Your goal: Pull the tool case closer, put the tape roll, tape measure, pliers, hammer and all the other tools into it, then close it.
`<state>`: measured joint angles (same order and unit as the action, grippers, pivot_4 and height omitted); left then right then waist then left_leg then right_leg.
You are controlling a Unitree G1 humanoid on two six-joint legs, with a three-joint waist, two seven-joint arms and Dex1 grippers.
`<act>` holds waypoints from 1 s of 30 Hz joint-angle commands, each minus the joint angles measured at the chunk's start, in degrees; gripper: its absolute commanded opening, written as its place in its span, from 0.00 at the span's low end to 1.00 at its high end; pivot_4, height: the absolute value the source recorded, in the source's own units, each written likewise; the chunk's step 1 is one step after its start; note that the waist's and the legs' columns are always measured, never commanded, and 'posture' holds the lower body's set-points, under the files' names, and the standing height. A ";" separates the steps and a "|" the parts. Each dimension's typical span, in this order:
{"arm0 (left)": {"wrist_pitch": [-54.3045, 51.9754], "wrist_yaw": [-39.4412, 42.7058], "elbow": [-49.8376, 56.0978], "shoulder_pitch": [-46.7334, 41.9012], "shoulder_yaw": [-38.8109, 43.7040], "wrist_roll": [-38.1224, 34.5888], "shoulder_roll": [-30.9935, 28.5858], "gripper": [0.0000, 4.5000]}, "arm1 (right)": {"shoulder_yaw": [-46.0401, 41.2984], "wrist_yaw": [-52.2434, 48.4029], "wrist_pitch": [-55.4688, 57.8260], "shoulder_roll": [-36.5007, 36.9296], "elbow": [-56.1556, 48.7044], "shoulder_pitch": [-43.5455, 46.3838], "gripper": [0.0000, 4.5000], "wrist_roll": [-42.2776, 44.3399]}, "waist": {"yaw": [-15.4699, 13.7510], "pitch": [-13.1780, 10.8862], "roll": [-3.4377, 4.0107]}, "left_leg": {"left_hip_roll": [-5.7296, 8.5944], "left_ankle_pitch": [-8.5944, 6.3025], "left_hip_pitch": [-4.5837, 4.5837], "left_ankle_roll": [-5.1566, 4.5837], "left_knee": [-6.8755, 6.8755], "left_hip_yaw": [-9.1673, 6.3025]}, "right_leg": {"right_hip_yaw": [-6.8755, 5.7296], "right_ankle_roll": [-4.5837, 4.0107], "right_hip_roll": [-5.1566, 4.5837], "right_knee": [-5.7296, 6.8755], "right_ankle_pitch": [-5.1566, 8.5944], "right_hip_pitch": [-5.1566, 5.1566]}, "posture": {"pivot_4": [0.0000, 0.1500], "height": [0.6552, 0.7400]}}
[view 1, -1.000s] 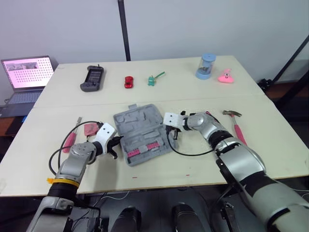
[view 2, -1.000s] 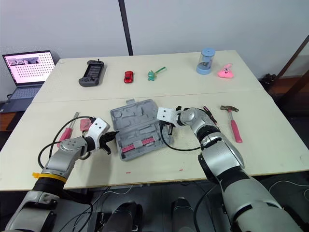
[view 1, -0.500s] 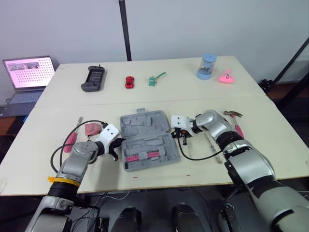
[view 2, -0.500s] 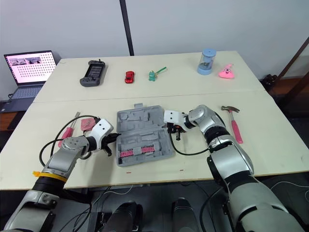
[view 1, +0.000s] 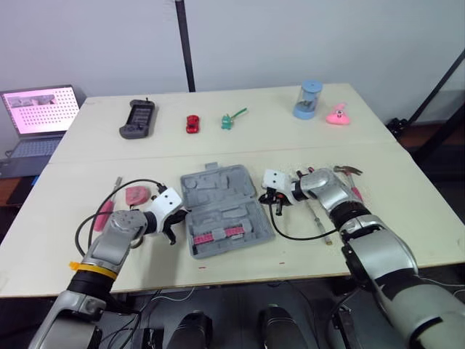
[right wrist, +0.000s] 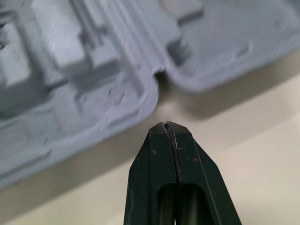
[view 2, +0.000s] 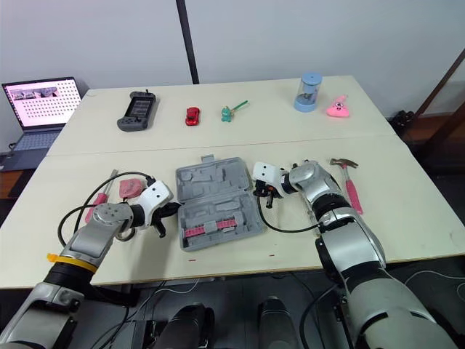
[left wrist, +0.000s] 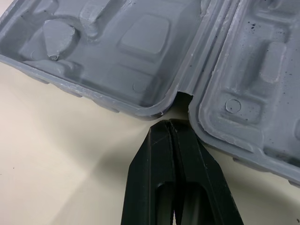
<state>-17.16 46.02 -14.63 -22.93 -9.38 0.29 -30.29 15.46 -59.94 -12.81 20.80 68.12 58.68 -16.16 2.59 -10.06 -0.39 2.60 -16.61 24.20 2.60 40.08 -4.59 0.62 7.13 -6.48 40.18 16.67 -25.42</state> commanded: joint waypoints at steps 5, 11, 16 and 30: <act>2.32 -0.09 -3.71 -3.01 -1.78 0.99 3.16 0.01 | 0.48 -2.55 -4.95 -1.25 0.24 1.69 0.00 0.26 | -0.46 0.00 -0.01 | 0.05 0.00 0.00 -0.01 0.04 -0.04 | -0.05 0.00 -0.04 0.00 0.00 0.07 | 1.00 0.24; 3.90 0.52 -5.91 -5.30 -2.24 1.64 4.03 0.01 | 1.76 -5.16 -4.96 1.27 -0.99 1.44 0.00 -1.02 | -0.36 0.01 0.00 | 0.07 0.01 0.00 -0.01 0.04 -0.10 | -0.10 0.00 -0.04 0.02 0.00 0.09 | 1.00 0.24; 2.58 1.04 -4.82 -4.49 -2.71 1.56 5.22 0.01 | -0.80 -10.56 -1.29 4.94 -7.41 -2.06 0.00 2.85 | -0.48 0.01 -0.01 | 0.07 0.02 0.01 0.00 0.04 -0.10 | -0.11 0.00 -0.05 0.02 0.00 0.09 | 1.00 0.24; -1.93 1.67 2.50 1.43 -2.95 0.64 6.28 0.01 | -1.69 -11.83 12.57 7.09 -30.83 -16.25 0.00 7.46 | -0.22 0.05 -0.03 | 0.04 0.00 0.00 -0.03 0.04 -0.10 | -0.12 0.00 -0.04 0.00 0.00 0.10 | 1.00 0.24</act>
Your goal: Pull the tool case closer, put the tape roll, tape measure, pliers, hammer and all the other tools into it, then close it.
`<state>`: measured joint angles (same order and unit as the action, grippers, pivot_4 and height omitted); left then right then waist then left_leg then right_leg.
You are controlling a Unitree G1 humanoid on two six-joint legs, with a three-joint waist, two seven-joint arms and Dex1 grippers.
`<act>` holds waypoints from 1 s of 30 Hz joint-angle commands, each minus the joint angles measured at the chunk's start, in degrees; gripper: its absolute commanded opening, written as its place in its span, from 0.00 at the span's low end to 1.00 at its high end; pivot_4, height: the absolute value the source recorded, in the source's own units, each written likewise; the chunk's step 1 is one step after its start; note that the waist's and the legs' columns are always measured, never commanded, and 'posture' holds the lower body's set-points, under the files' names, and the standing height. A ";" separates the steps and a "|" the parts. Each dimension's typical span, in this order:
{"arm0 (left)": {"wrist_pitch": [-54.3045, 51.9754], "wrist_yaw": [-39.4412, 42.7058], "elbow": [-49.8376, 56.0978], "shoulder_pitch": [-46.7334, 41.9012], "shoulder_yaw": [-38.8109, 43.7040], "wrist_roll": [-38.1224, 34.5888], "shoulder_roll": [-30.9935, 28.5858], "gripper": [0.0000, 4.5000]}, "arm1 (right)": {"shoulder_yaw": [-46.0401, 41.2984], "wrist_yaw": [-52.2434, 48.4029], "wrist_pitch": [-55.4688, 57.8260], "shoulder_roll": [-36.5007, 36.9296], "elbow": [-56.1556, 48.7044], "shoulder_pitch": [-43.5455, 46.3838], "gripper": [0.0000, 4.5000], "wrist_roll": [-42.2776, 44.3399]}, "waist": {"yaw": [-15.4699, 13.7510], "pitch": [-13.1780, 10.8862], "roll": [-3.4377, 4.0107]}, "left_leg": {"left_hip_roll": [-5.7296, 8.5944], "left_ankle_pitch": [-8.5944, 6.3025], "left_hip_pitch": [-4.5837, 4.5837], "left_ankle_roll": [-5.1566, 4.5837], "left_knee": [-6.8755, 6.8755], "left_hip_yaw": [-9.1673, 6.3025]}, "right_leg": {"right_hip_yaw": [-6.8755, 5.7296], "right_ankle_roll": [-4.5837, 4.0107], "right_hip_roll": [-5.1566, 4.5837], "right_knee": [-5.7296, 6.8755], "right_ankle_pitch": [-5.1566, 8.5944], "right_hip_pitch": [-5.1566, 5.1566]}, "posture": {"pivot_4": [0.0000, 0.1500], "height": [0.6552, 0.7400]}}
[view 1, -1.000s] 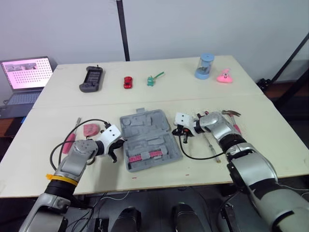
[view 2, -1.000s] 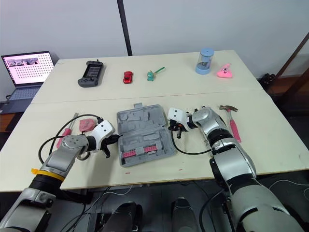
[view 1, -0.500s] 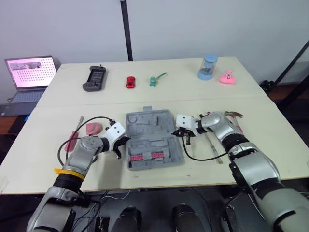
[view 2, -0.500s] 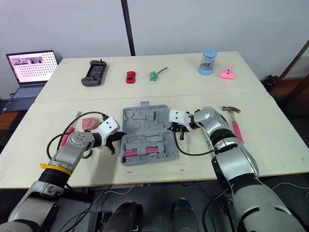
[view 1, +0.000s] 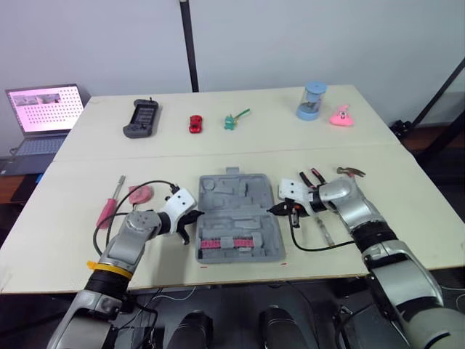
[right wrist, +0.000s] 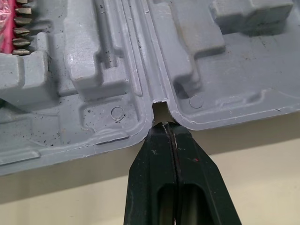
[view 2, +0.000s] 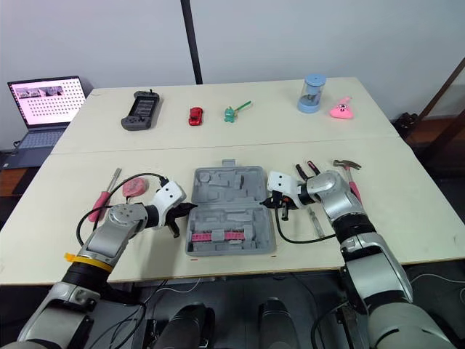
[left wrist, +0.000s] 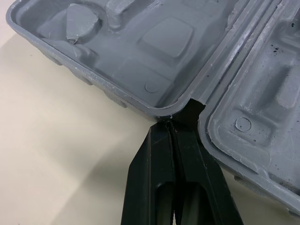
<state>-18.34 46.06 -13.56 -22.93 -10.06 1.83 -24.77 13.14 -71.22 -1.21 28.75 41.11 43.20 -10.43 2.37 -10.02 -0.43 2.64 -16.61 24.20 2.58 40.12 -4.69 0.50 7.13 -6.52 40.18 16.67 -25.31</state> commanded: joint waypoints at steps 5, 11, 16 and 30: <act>-1.32 1.83 2.71 2.22 -2.98 -0.74 1.13 0.01 | 0.99 -0.21 1.77 -0.07 -6.14 -3.14 0.00 1.81 | -0.09 0.04 -0.03 | 0.00 -0.01 -0.02 -0.01 0.00 0.00 | 0.00 0.00 0.00 -0.02 0.00 0.03 | 1.00 0.24; -3.06 1.58 4.27 2.41 -5.04 1.06 1.34 0.01 | 1.55 -1.14 1.81 1.90 -8.84 -5.10 0.00 1.72 | -0.36 0.05 -0.03 | 0.00 -0.01 -0.03 -0.02 0.00 0.00 | 0.00 0.00 -0.01 -0.04 0.00 0.06 | 1.00 0.24; -4.81 3.41 7.30 4.11 -6.20 0.95 0.02 0.01 | 1.60 -1.40 1.98 3.03 -9.08 -5.23 0.00 1.92 | -0.48 0.05 -0.03 | 0.01 -0.02 -0.03 -0.03 0.01 0.00 | 0.00 0.00 -0.01 -0.05 0.00 0.08 | 1.00 0.24; -7.75 5.62 13.37 9.25 -6.87 0.54 -2.85 0.01 | 2.81 -3.64 10.19 3.98 -19.77 -11.69 0.00 3.85 | -0.43 0.11 -0.03 | -0.04 -0.24 -0.74 -0.40 -0.09 0.00 | -0.02 0.05 0.00 -0.21 0.06 0.78 | 1.00 0.24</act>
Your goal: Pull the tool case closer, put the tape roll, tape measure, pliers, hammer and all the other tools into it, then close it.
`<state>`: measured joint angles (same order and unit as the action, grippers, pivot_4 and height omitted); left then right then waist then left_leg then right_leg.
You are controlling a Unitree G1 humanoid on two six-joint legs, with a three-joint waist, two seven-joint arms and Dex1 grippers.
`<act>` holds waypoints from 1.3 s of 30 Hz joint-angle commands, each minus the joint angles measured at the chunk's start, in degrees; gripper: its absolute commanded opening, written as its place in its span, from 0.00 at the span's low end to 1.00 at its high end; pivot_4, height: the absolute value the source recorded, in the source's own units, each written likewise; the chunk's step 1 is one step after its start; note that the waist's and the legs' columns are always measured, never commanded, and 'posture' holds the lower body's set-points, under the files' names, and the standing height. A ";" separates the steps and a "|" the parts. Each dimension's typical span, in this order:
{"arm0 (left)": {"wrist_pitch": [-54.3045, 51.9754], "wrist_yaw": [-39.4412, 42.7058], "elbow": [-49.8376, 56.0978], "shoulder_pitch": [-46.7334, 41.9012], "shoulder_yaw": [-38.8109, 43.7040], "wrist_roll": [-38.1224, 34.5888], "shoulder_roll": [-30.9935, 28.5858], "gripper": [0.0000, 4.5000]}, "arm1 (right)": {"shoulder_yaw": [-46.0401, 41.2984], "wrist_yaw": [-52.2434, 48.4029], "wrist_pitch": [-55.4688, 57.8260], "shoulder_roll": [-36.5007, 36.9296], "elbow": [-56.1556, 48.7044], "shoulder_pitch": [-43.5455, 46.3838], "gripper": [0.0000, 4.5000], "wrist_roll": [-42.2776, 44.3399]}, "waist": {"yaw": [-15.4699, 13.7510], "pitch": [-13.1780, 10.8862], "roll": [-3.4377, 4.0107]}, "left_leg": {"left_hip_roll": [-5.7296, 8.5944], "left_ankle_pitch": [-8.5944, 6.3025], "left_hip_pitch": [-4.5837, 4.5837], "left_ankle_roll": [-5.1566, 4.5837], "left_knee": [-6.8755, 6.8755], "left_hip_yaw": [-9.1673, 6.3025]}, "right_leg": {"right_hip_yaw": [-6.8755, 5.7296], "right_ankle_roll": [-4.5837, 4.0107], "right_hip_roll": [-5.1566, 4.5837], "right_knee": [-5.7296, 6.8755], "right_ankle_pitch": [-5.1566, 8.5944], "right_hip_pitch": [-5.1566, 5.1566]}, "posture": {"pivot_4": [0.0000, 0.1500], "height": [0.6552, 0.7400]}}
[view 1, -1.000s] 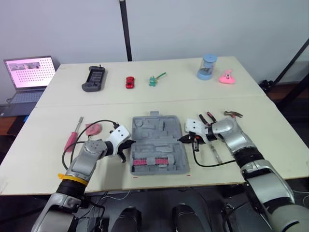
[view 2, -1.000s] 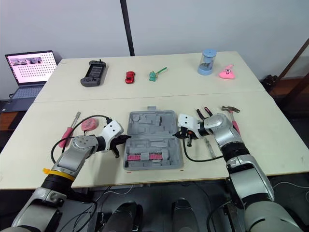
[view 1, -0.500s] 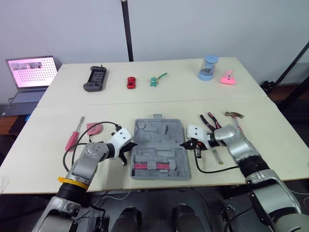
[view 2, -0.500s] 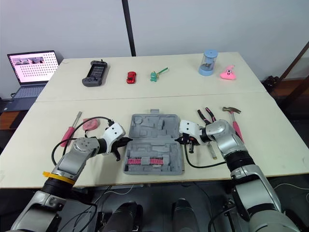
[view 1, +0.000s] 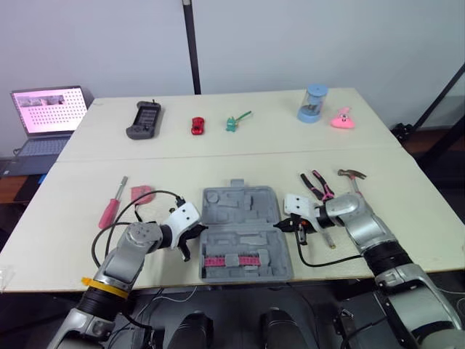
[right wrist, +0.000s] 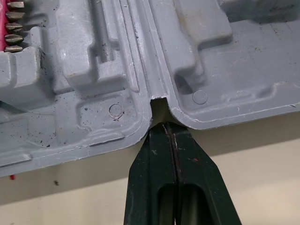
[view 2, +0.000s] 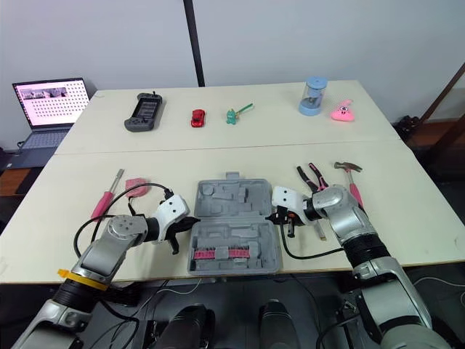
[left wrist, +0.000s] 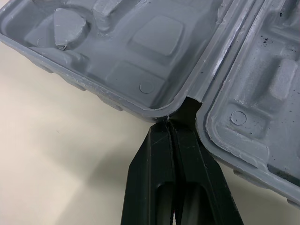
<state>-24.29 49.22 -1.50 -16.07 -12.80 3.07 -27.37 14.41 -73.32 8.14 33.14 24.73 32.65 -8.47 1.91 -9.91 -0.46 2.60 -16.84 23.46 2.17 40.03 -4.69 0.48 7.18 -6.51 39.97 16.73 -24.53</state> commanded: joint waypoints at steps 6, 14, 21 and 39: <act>-5.77 3.87 6.44 5.63 -4.41 -1.85 -2.00 0.01 | 2.01 -2.17 3.42 0.12 -6.03 -2.29 0.00 2.56 | 0.08 0.03 0.00 | -0.05 -0.01 -0.02 -0.01 -0.01 -0.01 | 0.01 0.00 0.01 0.00 0.00 0.00 | 1.00 0.24; -6.88 3.50 7.86 6.77 -4.08 -2.33 -2.74 0.01 | 2.73 -2.49 4.89 0.97 -7.40 -3.19 0.00 2.73 | -0.07 0.05 -0.01 | -0.10 -0.01 -0.04 -0.02 0.00 0.00 | 0.01 0.00 0.01 -0.04 0.01 0.06 | 1.00 0.24; -7.34 2.87 8.49 6.94 -4.49 -2.74 -2.54 0.01 | 3.38 -2.44 7.20 1.88 -10.14 -4.73 0.00 3.04 | -0.77 0.08 -0.01 | -0.11 -0.01 -0.05 -0.02 0.00 0.01 | 0.01 0.00 0.01 -0.08 0.01 0.08 | 1.00 0.24; -6.82 2.46 8.19 7.02 -4.43 -2.92 -3.15 0.01 | 3.62 -1.60 11.01 3.77 -12.87 -7.01 0.00 3.44 | -1.10 0.37 -0.08 | -0.13 -0.02 -0.07 -0.04 0.00 0.00 | 0.00 0.00 0.01 -0.12 0.01 0.13 | 1.00 0.24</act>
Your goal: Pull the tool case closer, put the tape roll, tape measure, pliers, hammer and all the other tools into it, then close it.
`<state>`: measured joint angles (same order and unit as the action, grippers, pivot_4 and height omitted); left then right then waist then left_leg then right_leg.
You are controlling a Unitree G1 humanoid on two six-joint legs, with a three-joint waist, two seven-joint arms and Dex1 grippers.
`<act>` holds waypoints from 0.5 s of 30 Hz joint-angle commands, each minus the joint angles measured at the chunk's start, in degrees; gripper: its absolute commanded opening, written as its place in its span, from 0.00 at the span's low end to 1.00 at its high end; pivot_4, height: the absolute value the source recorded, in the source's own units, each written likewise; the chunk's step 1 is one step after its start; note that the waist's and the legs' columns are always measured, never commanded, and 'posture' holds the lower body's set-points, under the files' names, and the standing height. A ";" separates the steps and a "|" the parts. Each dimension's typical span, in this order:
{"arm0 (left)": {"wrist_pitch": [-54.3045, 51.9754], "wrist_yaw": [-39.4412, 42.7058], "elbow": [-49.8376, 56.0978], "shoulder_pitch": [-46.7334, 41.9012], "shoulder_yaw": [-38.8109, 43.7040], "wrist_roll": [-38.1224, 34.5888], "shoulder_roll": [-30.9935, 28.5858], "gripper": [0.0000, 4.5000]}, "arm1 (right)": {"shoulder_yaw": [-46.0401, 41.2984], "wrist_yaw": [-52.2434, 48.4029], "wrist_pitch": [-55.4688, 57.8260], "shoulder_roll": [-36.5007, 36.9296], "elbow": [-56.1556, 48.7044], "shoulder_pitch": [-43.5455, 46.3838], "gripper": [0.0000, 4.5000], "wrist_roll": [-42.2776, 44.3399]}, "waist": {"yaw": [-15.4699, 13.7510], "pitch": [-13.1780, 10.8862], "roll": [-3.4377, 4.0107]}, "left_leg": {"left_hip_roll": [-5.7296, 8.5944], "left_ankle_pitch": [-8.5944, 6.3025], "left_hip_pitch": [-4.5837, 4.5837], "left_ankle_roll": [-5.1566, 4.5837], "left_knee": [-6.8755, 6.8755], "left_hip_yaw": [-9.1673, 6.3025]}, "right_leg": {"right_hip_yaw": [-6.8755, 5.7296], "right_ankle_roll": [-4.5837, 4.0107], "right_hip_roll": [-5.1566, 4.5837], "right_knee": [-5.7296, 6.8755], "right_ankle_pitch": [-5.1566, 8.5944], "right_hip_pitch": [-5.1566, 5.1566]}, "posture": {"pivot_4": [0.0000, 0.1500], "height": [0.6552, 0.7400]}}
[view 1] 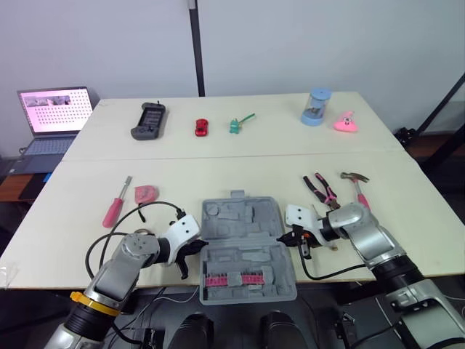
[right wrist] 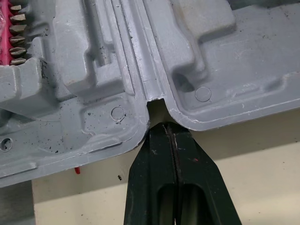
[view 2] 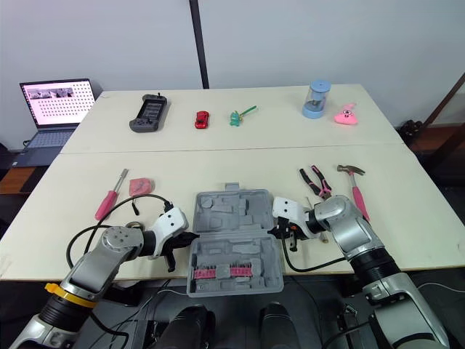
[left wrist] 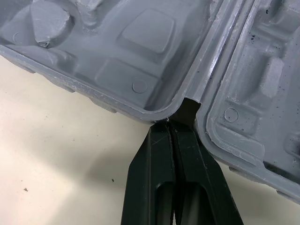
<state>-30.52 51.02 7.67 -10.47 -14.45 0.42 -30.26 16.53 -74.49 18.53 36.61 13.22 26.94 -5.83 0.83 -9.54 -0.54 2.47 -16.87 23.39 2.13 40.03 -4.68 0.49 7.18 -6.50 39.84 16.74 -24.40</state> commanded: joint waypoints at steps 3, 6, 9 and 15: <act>-0.42 -0.08 -1.67 1.22 -1.88 -0.25 -0.37 0.01 | 1.04 1.27 -1.77 0.66 0.98 -0.55 0.00 -0.13 | -0.02 0.00 0.00 | -0.03 0.00 0.00 0.00 0.00 0.00 | 0.00 0.00 0.00 -0.02 0.00 0.01 | 1.00 0.24; -3.13 -1.17 -2.28 0.95 0.17 -0.71 -1.24 0.01 | -0.29 3.45 -5.44 2.11 4.04 0.74 0.00 -1.00 | -0.03 0.00 0.00 | -0.03 0.00 -0.01 0.00 0.00 0.00 | -0.01 0.00 0.00 -0.06 0.00 0.04 | 1.00 0.24; -4.49 -1.82 -1.76 1.26 2.71 -1.79 -2.83 0.01 | -1.39 4.52 -9.51 3.83 6.67 1.79 0.00 -1.18 | 0.02 0.00 -0.01 | -0.03 0.00 -0.02 0.00 0.00 0.00 | -0.02 0.00 0.00 -0.09 0.00 0.08 | 1.00 0.24; -4.79 -2.39 1.96 3.04 10.33 -6.81 -5.87 0.01 | -4.63 3.41 -11.37 7.60 8.29 1.80 0.00 2.50 | 0.15 -0.04 -0.02 | -0.10 0.00 0.00 0.00 -0.02 0.00 | -0.03 0.00 0.03 -0.09 0.00 0.02 | 1.00 0.24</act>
<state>-34.64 49.45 8.07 -7.98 -7.45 -5.02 -34.98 14.11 -71.01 8.02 43.60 22.09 28.53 -5.18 0.98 -9.59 -0.55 2.35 -16.87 23.39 2.13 40.01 -4.68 0.46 7.18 -6.46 39.75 16.74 -24.39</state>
